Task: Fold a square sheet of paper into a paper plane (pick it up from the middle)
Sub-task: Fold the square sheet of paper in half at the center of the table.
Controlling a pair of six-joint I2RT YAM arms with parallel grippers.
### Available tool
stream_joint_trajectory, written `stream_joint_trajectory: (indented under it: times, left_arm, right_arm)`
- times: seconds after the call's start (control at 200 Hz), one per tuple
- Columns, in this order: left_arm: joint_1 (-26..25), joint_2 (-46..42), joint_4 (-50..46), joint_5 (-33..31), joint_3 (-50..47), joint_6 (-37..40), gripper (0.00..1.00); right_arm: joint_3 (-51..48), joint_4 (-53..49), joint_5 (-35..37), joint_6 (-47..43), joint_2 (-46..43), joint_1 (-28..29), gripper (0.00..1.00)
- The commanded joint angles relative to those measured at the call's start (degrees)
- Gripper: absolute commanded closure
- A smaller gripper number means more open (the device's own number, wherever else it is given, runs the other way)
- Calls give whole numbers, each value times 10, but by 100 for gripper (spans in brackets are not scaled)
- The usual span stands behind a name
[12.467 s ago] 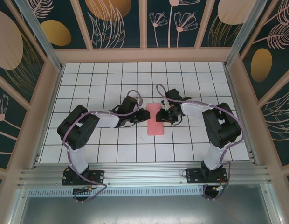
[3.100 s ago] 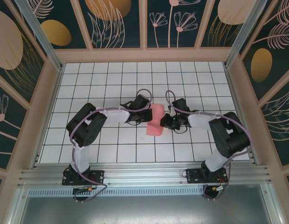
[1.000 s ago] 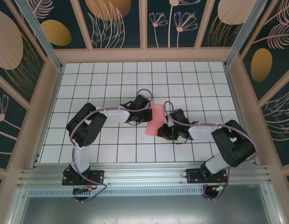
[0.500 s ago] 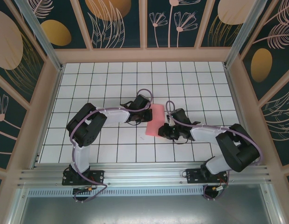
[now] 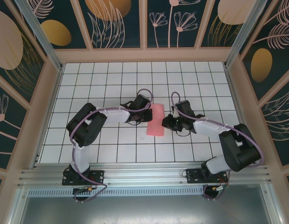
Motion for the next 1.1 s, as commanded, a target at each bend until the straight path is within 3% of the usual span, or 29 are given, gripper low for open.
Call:
stream_joint_trajectory:
  times: [0.0, 0.185, 0.355, 0.64, 1.096]
  left_arm:
    - [-3, 39, -51, 1, -8, 11, 97]
    - [-3, 42, -53, 2, -7, 12, 97]
    - [-3, 43, -57, 0, -3, 12, 97]
    - [-3, 41, -60, -3, -3, 15, 98]
    - [-3, 42, -63, -2, -3, 16, 98]
  right_arm:
    - [30, 15, -23, -29, 32, -16, 81]
    - [26, 50, -47, -31, 89, -23, 81]
    - [24, 35, -20, -36, 130, -29, 81]
    - [87, 5, -31, -52, 87, -35, 81]
    - [112, 33, -45, -72, 196, -64, 81]
